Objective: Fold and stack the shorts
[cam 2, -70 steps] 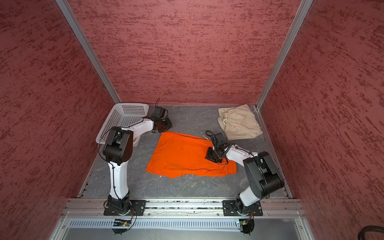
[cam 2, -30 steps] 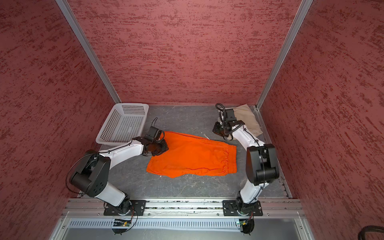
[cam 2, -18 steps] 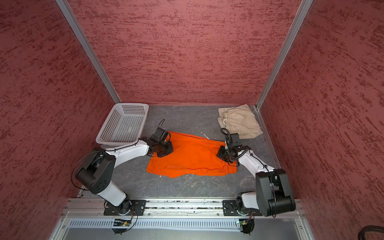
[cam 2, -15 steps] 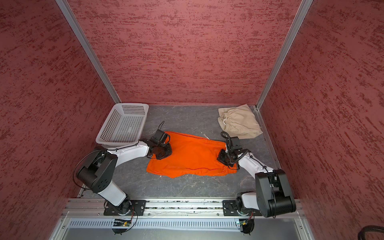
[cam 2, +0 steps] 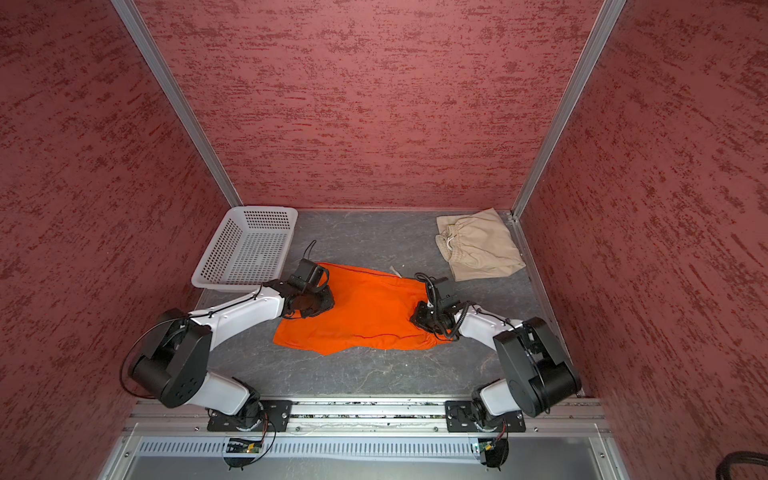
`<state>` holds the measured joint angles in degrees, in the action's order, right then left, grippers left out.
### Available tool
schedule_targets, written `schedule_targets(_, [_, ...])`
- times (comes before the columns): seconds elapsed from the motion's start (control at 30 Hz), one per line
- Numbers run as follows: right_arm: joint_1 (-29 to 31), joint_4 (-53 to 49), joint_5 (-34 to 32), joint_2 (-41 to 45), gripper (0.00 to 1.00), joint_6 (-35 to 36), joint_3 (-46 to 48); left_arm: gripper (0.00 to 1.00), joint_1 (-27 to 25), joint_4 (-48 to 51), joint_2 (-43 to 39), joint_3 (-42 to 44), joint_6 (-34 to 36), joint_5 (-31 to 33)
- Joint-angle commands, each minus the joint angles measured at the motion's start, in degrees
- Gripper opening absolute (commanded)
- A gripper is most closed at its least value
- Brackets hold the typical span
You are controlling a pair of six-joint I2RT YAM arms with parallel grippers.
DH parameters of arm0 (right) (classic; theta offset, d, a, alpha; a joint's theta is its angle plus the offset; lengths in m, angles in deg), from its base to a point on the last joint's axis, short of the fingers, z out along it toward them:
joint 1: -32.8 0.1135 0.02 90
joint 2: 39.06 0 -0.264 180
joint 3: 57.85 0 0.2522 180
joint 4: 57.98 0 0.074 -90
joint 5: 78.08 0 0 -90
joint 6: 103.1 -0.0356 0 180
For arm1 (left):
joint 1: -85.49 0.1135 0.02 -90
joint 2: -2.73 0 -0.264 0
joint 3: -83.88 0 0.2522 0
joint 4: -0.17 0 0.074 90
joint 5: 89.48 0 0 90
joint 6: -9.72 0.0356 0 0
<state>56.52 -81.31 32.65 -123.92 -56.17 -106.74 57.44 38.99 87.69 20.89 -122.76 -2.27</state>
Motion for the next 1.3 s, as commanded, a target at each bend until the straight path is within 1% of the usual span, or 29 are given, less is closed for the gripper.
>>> schedule_targets(0.0, [1.2, 1.0, -2.1, -1.9, 0.25, -1.2, -4.5, 0.36, -1.4, 0.2, -2.5, -3.7, 4.9, 2.2])
schedule_targets(0.07, [1.2, -0.6, -2.0, -1.1, 0.26, 0.3, -7.0, 0.42, -2.8, -0.1, -2.7, -6.2, 8.5, 2.7])
schedule_targets(0.13, [0.8, -3.2, -3.2, 0.8, 0.29, 2.1, -9.1, 0.46, -4.6, -0.4, -2.2, -9.0, 12.5, 3.5])
schedule_targets(0.17, [0.3, -4.8, -3.7, 1.3, 0.3, 3.1, -10.2, 0.48, -5.8, -0.8, -1.7, -10.3, 14.6, 4.4])
schedule_targets(0.3, [-3.9, -9.5, -4.1, 8.1, 0.31, 6.6, -11.9, 0.51, -10.5, -4.2, 1.2, -15.0, 22.9, 4.7])
schedule_targets(0.4, [-9.6, -12.6, -3.4, 13.0, 0.33, 8.7, -11.2, 0.52, -14.0, -7.4, 4.4, -18.0, 30.0, 1.9])
schedule_targets(0.5, [-17.0, -14.4, -0.7, 17.9, 0.37, 10.4, -8.6, 0.54, -17.7, -11.8, 8.0, -19.9, 37.0, -0.8])
schedule_targets(0.57, [-21.3, -15.6, 0.9, 20.3, 0.41, 11.7, -6.9, 0.57, -20.2, -12.7, 10.8, -21.7, 42.0, -3.0])
schedule_targets(0.7, [-29.2, -17.9, 4.7, 22.6, 0.42, 14.1, -4.2, 0.63, -25.5, -12.4, 17.0, -25.5, 52.8, -5.6])
schedule_targets(0.8, [-35.2, -16.9, 9.7, 22.4, 0.44, 14.3, -1.4, 0.66, -28.9, -12.1, 21.2, -27.5, 60.2, -6.9])
schedule_targets(0.87, [-38.1, -15.8, 12.9, 21.9, 0.44, 13.6, 0.2, 0.68, -30.5, -13.1, 23.6, -28.3, 63.4, -7.2])
schedule_targets(0.93, [-39.5, -15.1, 14.2, 21.5, 0.45, 13.0, 1.2, 0.69, -31.5, -13.8, 25.7, -29.2, 65.0, -7.9])
schedule_targets(1.13, [-40.1, -14.2, 13.3, 21.8, 0.51, 12.1, 2.9, 0.72, -32.5, -13.6, 31.2, -32.2, 67.1, -7.6])
schedule_targets(1.27, [-40.2, -12.9, 13.4, 21.8, 0.55, 10.3, 4.3, 0.74, -33.5, -13.2, 32.8, -31.9, 68.9, -8.5])
